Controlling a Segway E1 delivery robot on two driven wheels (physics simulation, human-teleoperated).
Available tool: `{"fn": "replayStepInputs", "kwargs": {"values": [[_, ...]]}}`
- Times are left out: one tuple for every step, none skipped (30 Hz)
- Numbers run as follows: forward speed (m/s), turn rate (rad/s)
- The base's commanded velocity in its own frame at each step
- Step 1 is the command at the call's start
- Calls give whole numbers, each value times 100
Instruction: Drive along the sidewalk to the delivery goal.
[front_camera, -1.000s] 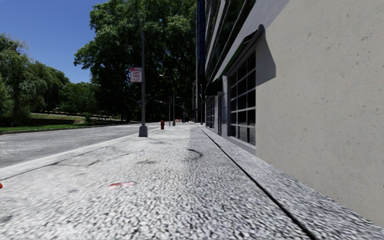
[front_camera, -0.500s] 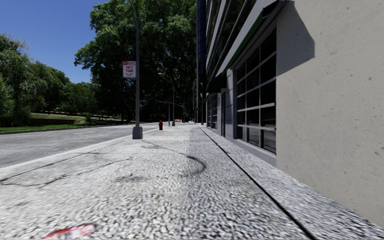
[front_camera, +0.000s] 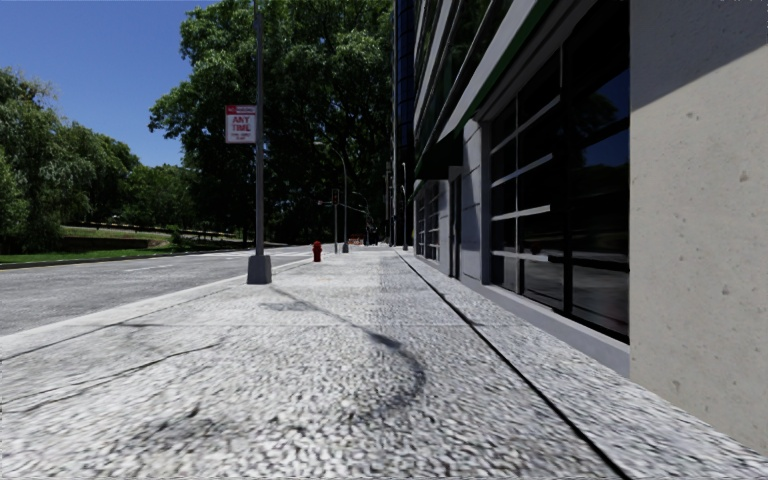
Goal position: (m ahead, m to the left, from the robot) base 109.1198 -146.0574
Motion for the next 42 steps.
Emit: {"fn": "replayStepInputs", "kwargs": {"values": [[200, 0], [200, 0], [200, 0], [200, 0], [200, 0], [200, 0], [200, 0], [200, 0], [200, 0], [200, 0], [200, 0], [200, 0], [200, 0], [200, 0], [200, 0], [200, 0], [200, 0], [200, 0], [200, 0], [200, 0], [200, 0], [200, 0], [200, 0], [200, 0], [200, 0], [200, 0], [200, 0], [200, 0], [200, 0], [200, 0], [200, 0], [200, 0], [200, 0], [200, 0], [200, 0], [200, 0], [200, 0], [200, 0], [200, 0], [200, 0], [200, 0], [200, 0]]}}
